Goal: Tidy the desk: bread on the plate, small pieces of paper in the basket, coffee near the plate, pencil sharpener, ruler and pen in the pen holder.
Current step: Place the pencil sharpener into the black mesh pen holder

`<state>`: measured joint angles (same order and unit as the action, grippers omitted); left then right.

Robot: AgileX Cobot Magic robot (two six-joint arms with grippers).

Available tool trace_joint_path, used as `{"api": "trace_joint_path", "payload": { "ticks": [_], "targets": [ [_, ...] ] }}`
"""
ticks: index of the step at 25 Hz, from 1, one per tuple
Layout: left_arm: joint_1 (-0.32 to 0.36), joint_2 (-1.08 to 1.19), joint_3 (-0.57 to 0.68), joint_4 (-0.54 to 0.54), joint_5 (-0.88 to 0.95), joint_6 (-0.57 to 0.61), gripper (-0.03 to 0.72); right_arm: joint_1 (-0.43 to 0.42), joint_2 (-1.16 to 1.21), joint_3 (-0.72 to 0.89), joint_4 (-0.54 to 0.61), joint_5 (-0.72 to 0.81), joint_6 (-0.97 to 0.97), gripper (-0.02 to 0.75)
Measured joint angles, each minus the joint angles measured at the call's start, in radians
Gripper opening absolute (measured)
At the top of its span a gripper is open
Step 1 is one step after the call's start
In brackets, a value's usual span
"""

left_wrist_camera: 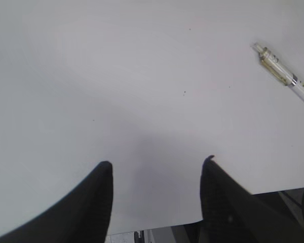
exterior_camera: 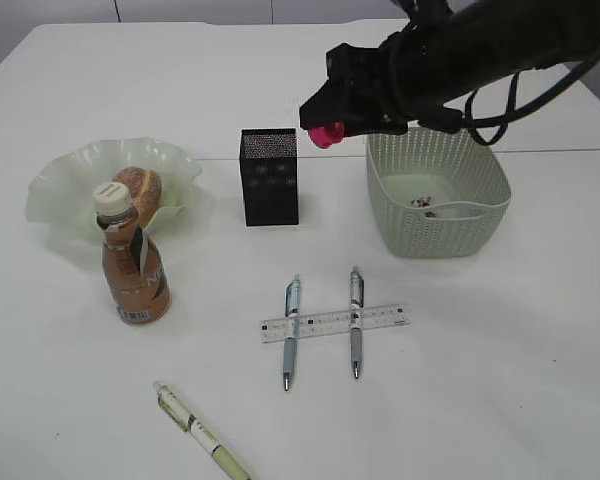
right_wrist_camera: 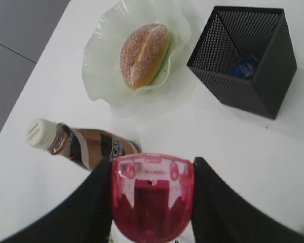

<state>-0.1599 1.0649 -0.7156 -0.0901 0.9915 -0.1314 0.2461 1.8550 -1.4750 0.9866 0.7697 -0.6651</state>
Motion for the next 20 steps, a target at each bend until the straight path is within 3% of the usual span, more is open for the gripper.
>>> {"api": "trace_joint_path", "payload": {
  "ticks": [7, 20],
  "targets": [
    [0.000, 0.000, 0.000, 0.001, 0.000, 0.000, 0.403, -0.037, 0.220, -0.203, 0.208, 0.040, -0.192, 0.304],
    [0.000, 0.000, 0.000, 0.001, -0.019, 0.000, 0.403, -0.037, 0.524, -0.566, 0.233, 0.064, -0.216, 0.304]
  ]
}}
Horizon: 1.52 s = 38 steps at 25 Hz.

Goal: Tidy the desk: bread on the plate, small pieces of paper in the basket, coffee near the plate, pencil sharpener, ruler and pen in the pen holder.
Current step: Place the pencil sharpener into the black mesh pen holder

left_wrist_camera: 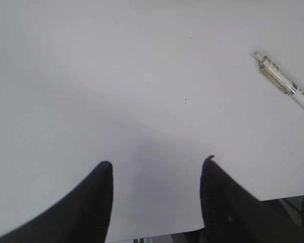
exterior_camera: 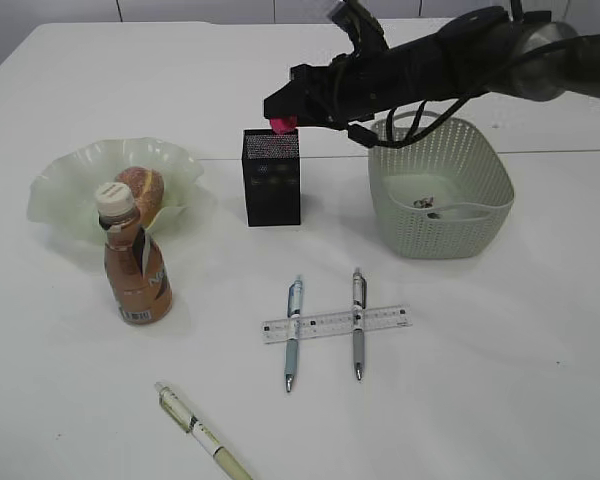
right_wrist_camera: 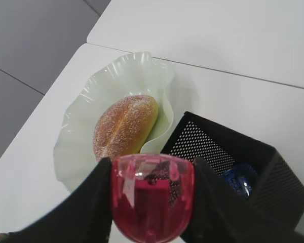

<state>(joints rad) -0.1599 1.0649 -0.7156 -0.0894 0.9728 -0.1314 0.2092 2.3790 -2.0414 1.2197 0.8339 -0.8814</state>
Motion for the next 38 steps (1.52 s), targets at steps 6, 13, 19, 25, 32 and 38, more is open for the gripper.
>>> {"api": "trace_joint_path", "payload": {
  "ticks": [6, 13, 19, 25, 32, 38],
  "targets": [
    [0.000, 0.000, 0.000, 0.000, -0.001, 0.000, 0.403, 0.000, 0.050, -0.029, 0.050, -0.049, 0.000, 0.304],
    [0.000, 0.000, 0.000, 0.004, -0.016, 0.000, 0.403, 0.000, 0.081, -0.043, 0.081, -0.059, -0.004, 0.319],
    [0.000, 0.000, 0.000, 0.004, -0.027, 0.000, 0.403, 0.000, 0.081, -0.043, 0.083, -0.059, -0.004, 0.354],
    [0.000, 0.000, 0.000, 0.004, -0.030, 0.000, 0.403, 0.000, 0.081, -0.043, 0.085, -0.059, -0.005, 0.411],
    [0.000, 0.000, 0.000, 0.004, -0.030, 0.000, 0.403, 0.000, 0.081, -0.043, 0.082, -0.048, 0.007, 0.442],
    [0.000, 0.000, 0.000, 0.004, -0.030, 0.000, 0.403, -0.002, 0.004, -0.043, -0.223, 0.003, 0.260, 0.443]
  ]
}}
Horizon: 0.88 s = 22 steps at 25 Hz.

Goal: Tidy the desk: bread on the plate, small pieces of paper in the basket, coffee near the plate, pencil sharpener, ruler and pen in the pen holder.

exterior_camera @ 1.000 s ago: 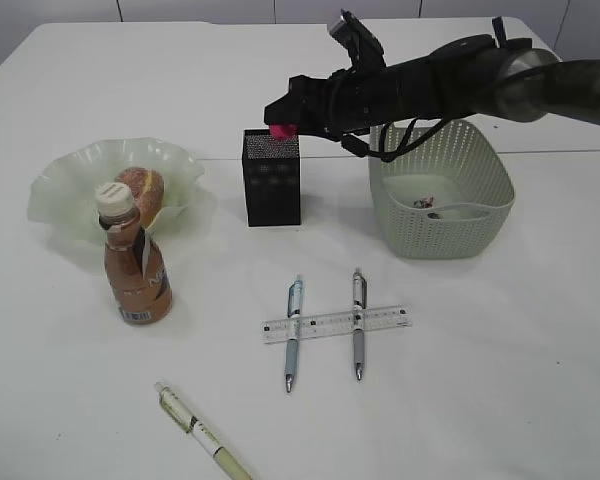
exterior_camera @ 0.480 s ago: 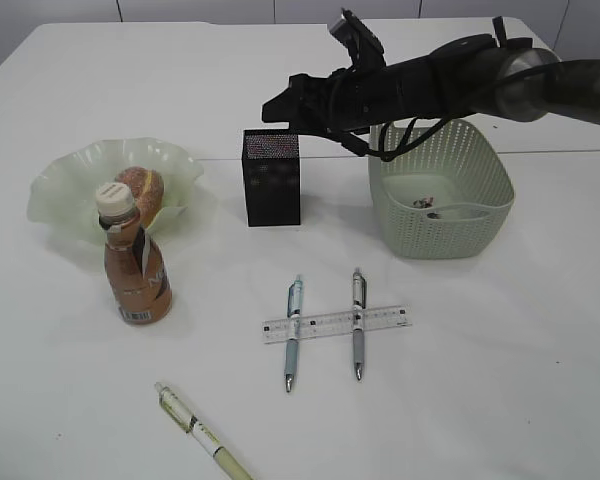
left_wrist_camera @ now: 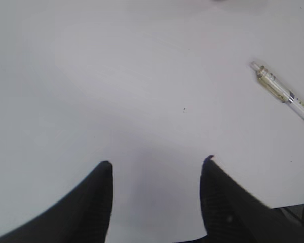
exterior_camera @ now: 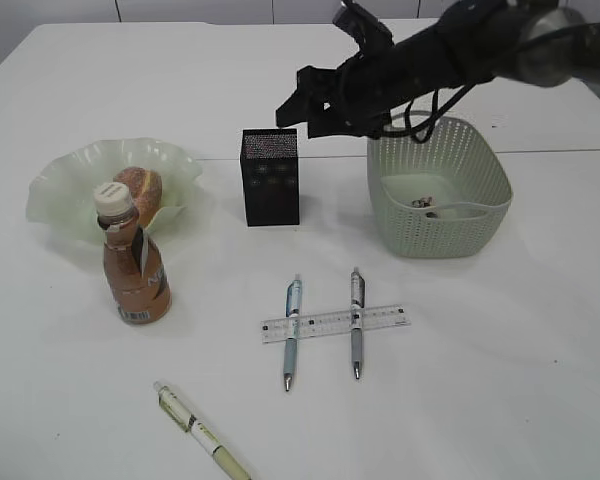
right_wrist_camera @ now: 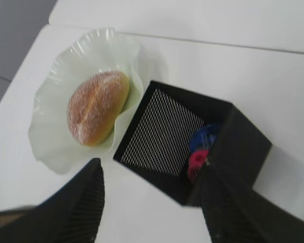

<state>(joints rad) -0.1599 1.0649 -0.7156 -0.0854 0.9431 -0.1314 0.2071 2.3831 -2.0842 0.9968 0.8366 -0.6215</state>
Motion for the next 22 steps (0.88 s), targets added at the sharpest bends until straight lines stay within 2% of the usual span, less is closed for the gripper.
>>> {"api": "trace_joint_path", "payload": {
  "ticks": [4, 9, 13, 16, 22],
  "targets": [
    [0.000, 0.000, 0.000, 0.000, -0.017, 0.000, 0.403, 0.017, -0.095, -0.002, -0.249, 0.150, 0.141, 0.442],
    [0.000, 0.000, 0.000, 0.001, -0.038, 0.000, 0.402, 0.080, -0.170, -0.006, -0.435, 0.304, 0.220, 0.442],
    [0.000, 0.000, 0.000, 0.001, -0.042, 0.000, 0.403, 0.125, -0.236, 0.028, -0.572, 0.330, 0.261, 0.440],
    [0.000, 0.000, 0.000, 0.007, -0.043, 0.000, 0.403, 0.146, -0.305, 0.116, -0.639, 0.333, 0.265, 0.440],
    [0.000, 0.000, 0.000, 0.041, -0.043, 0.000, 0.399, 0.152, -0.390, 0.317, -0.664, 0.384, 0.298, 0.440]
  ]
}}
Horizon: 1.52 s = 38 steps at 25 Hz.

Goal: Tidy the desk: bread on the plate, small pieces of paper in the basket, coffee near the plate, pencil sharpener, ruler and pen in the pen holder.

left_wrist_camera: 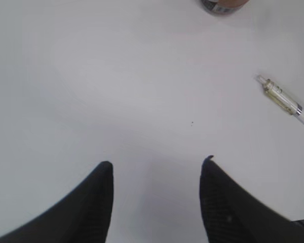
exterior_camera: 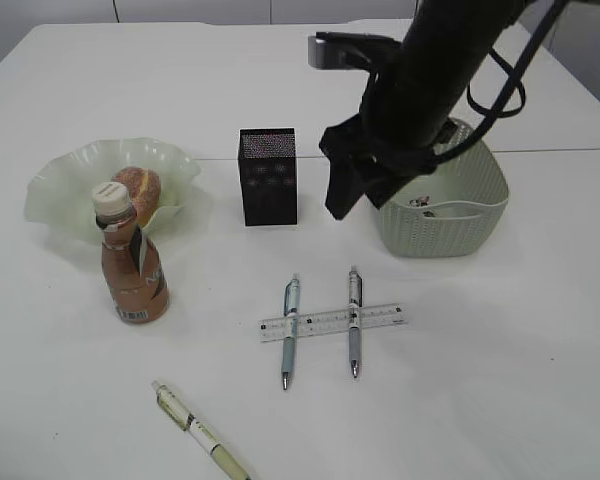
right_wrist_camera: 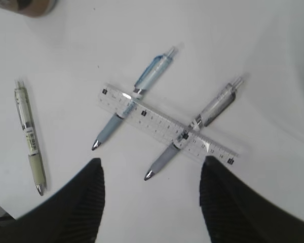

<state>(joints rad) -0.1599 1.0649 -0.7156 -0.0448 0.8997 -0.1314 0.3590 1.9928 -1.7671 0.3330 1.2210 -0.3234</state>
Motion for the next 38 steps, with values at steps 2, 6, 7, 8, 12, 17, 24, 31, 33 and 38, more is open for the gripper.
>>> {"api": "trace_joint_path", "payload": {
  "ticks": [2, 6, 7, 8, 12, 17, 24, 31, 33, 38],
  "targets": [
    [0.000, 0.000, 0.000, 0.004, 0.000, 0.000, 0.396, 0.000, 0.000, 0.036, -0.005, 0.001, 0.013, 0.440],
    [0.000, 0.000, 0.000, 0.010, 0.000, 0.000, 0.396, 0.005, 0.000, 0.063, -0.007, 0.001, 0.004, 0.440],
    [0.000, 0.000, 0.000, 0.012, 0.000, 0.000, 0.394, 0.007, 0.000, 0.063, -0.007, 0.001, -0.028, 0.440],
    [0.000, 0.000, 0.000, 0.013, 0.000, 0.000, 0.392, 0.013, 0.000, 0.063, -0.012, 0.001, -0.090, 0.440],
    [0.000, 0.000, 0.000, 0.014, 0.000, 0.000, 0.387, 0.039, 0.000, 0.063, -0.037, 0.001, -0.375, 0.440],
    [0.000, 0.000, 0.000, 0.019, 0.000, 0.000, 0.385, 0.073, 0.008, 0.063, -0.041, 0.001, -0.606, 0.439],
    [0.000, 0.000, 0.000, 0.035, 0.000, 0.000, 0.384, 0.122, 0.088, 0.063, -0.076, -0.016, -0.729, 0.439],
    [0.000, 0.000, 0.000, 0.037, -0.013, 0.000, 0.382, 0.142, 0.160, 0.063, -0.149, -0.075, -0.735, 0.439],
    [0.000, 0.000, 0.000, 0.037, -0.023, 0.000, 0.377, 0.142, 0.171, 0.063, -0.154, -0.085, -0.738, 0.439],
    [0.000, 0.000, 0.000, 0.037, -0.036, 0.000, 0.374, 0.142, 0.214, 0.063, -0.162, -0.113, -0.738, 0.439]
  ]
}}
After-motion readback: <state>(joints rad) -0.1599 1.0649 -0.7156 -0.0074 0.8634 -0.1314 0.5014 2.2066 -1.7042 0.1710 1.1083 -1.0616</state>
